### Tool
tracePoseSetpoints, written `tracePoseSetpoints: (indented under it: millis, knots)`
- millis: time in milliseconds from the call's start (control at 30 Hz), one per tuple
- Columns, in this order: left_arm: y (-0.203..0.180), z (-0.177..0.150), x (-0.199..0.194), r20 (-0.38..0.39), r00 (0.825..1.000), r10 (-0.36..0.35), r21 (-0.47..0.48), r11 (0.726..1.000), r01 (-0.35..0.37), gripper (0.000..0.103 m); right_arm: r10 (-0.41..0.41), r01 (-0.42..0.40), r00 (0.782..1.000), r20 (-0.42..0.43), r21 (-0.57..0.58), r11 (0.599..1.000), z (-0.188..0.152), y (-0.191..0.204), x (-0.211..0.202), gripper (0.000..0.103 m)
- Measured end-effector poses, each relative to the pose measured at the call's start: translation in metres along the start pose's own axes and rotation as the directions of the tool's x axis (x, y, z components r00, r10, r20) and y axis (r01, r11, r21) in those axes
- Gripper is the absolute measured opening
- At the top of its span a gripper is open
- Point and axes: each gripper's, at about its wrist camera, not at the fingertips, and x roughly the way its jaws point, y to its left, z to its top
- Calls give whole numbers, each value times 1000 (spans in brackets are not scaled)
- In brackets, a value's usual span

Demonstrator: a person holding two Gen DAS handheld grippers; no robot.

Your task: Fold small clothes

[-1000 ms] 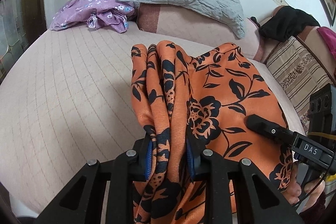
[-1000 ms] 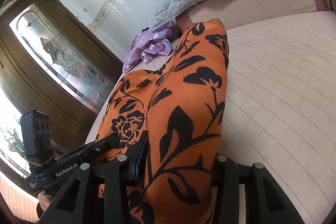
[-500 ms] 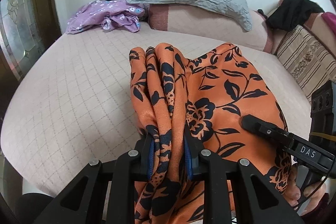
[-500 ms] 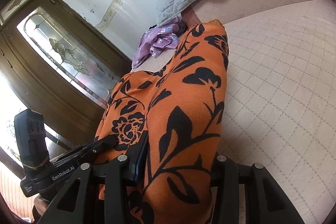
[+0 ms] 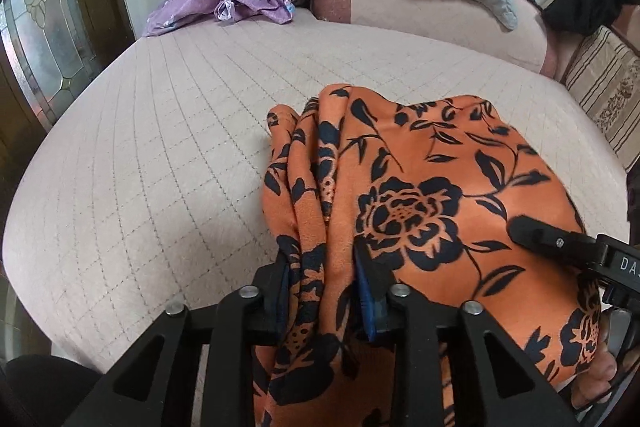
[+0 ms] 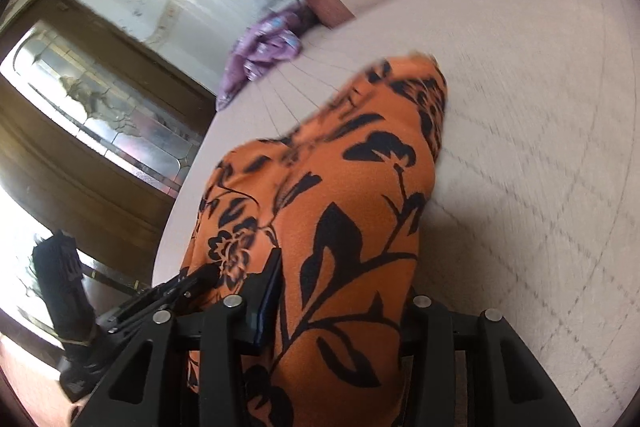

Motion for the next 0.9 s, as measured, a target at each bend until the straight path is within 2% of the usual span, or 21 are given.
tracePoseSetpoints:
  millis: [67, 133, 233, 400, 500, 633, 767, 900]
  knots:
    - [3, 0, 2, 1, 1000, -4, 12, 1000, 4, 41, -18, 19, 1000, -19, 30, 999, -1, -6, 3, 58]
    - [7, -1, 3, 9, 1000, 8, 12, 1000, -8, 57, -13, 14, 1000, -16, 60, 998, -3, -9, 3, 59]
    - [17, -2, 4, 4, 1000, -10, -15, 1000, 10, 65, -16, 16, 1000, 4, 85, 996, -10, -10, -1, 60]
    - [25, -7, 2, -11, 999, -45, -46, 998, 45, 70, -70, 65, 997, 45, 114, 991, -29, -8, -18, 63]
    - [28, -13, -5, -3, 999, -39, -30, 999, 39, 71, -118, 110, 991, 60, 118, 987, -42, -3, -31, 65]
    - [30, -23, -8, 5, 1000, -24, -29, 999, 24, 74, -128, 117, 990, 58, 162, 980, -66, -8, -46, 65]
    - [28, -31, -3, 28, 1000, 12, -9, 1000, -11, 81, -189, 180, 980, 69, 115, 977, -80, -1, -50, 65]
    - [30, -25, -4, -12, 1000, 16, -23, 1000, -16, 82, -219, 212, 973, 71, 95, 973, -81, 4, -53, 66]
